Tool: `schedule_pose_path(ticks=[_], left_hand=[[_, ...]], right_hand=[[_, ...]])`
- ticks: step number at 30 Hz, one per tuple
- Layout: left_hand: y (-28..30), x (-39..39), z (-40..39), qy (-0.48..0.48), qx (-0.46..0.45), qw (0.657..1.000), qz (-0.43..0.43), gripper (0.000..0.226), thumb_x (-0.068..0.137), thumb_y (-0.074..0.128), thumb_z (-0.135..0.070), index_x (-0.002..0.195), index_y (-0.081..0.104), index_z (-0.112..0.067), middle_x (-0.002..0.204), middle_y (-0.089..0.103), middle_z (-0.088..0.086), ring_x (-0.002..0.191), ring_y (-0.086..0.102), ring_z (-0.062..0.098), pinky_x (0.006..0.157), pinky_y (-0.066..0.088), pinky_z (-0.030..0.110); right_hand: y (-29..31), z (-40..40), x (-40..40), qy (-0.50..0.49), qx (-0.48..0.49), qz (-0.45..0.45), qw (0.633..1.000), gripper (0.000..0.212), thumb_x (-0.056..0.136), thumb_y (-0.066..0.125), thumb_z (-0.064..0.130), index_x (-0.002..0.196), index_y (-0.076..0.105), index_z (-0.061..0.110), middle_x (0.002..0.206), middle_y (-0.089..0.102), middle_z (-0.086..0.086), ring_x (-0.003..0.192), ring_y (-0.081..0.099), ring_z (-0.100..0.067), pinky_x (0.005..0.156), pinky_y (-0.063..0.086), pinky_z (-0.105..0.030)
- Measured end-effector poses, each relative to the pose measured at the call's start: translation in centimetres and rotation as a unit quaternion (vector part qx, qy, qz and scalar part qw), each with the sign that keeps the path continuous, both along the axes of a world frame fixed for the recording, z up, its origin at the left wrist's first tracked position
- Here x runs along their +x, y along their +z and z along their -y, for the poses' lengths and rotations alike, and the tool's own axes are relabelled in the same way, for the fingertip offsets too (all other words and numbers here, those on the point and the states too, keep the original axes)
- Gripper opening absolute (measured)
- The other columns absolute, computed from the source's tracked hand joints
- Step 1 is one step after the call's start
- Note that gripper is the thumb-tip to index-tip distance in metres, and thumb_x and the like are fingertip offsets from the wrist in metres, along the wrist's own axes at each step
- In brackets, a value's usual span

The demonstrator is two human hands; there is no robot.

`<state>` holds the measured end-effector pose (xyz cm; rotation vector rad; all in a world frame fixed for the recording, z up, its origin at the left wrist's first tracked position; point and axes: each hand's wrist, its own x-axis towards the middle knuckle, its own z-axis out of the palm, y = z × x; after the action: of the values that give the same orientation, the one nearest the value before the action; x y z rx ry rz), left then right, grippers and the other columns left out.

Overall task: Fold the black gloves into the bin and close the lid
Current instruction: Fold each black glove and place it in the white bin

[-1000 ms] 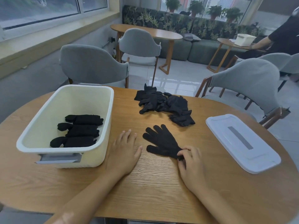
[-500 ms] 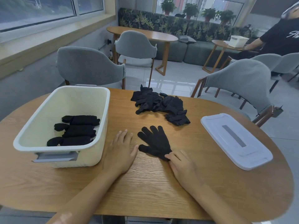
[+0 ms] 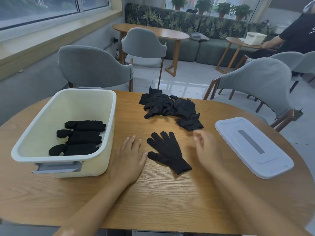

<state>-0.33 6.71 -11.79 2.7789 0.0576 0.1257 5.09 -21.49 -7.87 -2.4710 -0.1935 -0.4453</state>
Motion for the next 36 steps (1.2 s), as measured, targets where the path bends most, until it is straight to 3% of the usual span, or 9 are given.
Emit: schedule_pose_path(ticks=[4,7,10,15,25,27,30,33,36], left_hand=[[0.0,-0.1,-0.2,-0.001,-0.003,1.000,0.003,0.063,0.102,0.031,-0.057,0.157,0.029,-0.027,0.167,0.016,-0.003,0.155,0.007,0.016,0.123,0.019,0.040],[0.0,-0.2,-0.1,0.000,-0.003,1.000,0.005,0.063,0.102,0.031,-0.058,0.157,0.029,-0.028,0.167,0.016,-0.004,0.155,0.007,0.015,0.123,0.019,0.039],[0.0,-0.4,0.0,0.006,-0.002,1.000,0.009,0.062,0.103,0.031,-0.057,0.157,0.028,-0.028,0.167,0.016,-0.005,0.155,0.006,0.014,0.123,0.018,0.038],[0.1,-0.4,0.2,0.009,0.001,1.000,0.013,0.061,0.103,0.031,-0.056,0.157,0.029,-0.027,0.167,0.017,-0.004,0.155,0.007,0.015,0.123,0.016,0.036],[0.2,-0.4,0.1,0.009,0.006,1.000,0.007,0.062,0.103,0.030,-0.057,0.157,0.027,-0.028,0.167,0.016,-0.004,0.155,0.007,0.015,0.123,0.017,0.038],[0.3,-0.4,0.2,0.010,0.002,1.000,0.004,0.062,0.103,0.031,-0.057,0.158,0.027,-0.028,0.167,0.015,-0.004,0.155,0.007,0.015,0.124,0.017,0.038],[0.3,-0.4,0.1,0.009,0.000,1.000,0.000,0.062,0.103,0.030,-0.057,0.158,0.026,-0.029,0.168,0.014,-0.005,0.155,0.006,0.014,0.124,0.016,0.039],[0.3,-0.4,0.1,0.008,-0.001,1.000,0.000,0.062,0.103,0.030,-0.056,0.158,0.027,-0.028,0.168,0.015,-0.004,0.155,0.006,0.015,0.123,0.017,0.039],[0.4,-0.4,0.3,0.008,0.001,1.000,0.001,0.062,0.103,0.031,-0.056,0.158,0.027,-0.028,0.168,0.015,-0.004,0.155,0.007,0.015,0.123,0.017,0.038]], right_hand=[[0.5,2.1,7.3,-0.062,-0.081,-0.101,0.990,0.061,0.094,0.052,0.001,0.148,0.039,0.024,0.147,0.044,-0.001,0.135,0.041,-0.023,0.104,0.043,-0.039],[-0.1,2.9,9.9,-0.032,-0.164,-0.136,0.977,0.058,0.092,0.056,0.004,0.144,0.045,0.028,0.143,0.049,-0.002,0.131,0.044,-0.024,0.102,0.047,-0.044],[0.0,3.0,10.9,-0.052,-0.161,-0.107,0.980,0.029,0.095,0.054,0.009,0.117,0.065,0.025,0.118,0.064,0.000,0.108,0.056,-0.022,0.086,0.055,-0.043],[2.4,2.2,11.6,-0.057,-0.125,-0.024,0.990,0.015,0.097,0.055,0.014,0.097,0.066,0.023,0.098,0.061,0.005,0.094,0.057,-0.018,0.075,0.056,-0.040],[9.0,-1.3,11.1,-0.061,-0.039,0.116,0.991,0.013,0.103,0.049,0.023,0.111,0.058,0.021,0.097,0.058,0.008,0.086,0.055,-0.009,0.073,0.055,-0.030],[10.1,-1.6,10.5,-0.043,-0.059,0.161,0.984,0.016,0.104,0.050,0.025,0.113,0.062,0.019,0.099,0.064,0.005,0.088,0.056,-0.010,0.075,0.054,-0.030],[9.6,-1.8,9.0,0.009,-0.178,0.215,0.960,0.025,0.101,0.052,0.033,0.113,0.067,0.018,0.096,0.069,-0.002,0.087,0.061,-0.020,0.075,0.053,-0.038],[4.9,-2.6,5.9,0.096,-0.300,0.060,0.947,0.043,0.094,0.063,0.038,0.134,0.058,0.023,0.122,0.065,-0.002,0.112,0.057,-0.022,0.092,0.050,-0.039],[0.2,-1.7,3.6,0.084,-0.294,-0.013,0.952,0.058,0.096,0.062,0.033,0.150,0.041,0.025,0.149,0.048,0.003,0.136,0.043,-0.018,0.108,0.040,-0.036]])
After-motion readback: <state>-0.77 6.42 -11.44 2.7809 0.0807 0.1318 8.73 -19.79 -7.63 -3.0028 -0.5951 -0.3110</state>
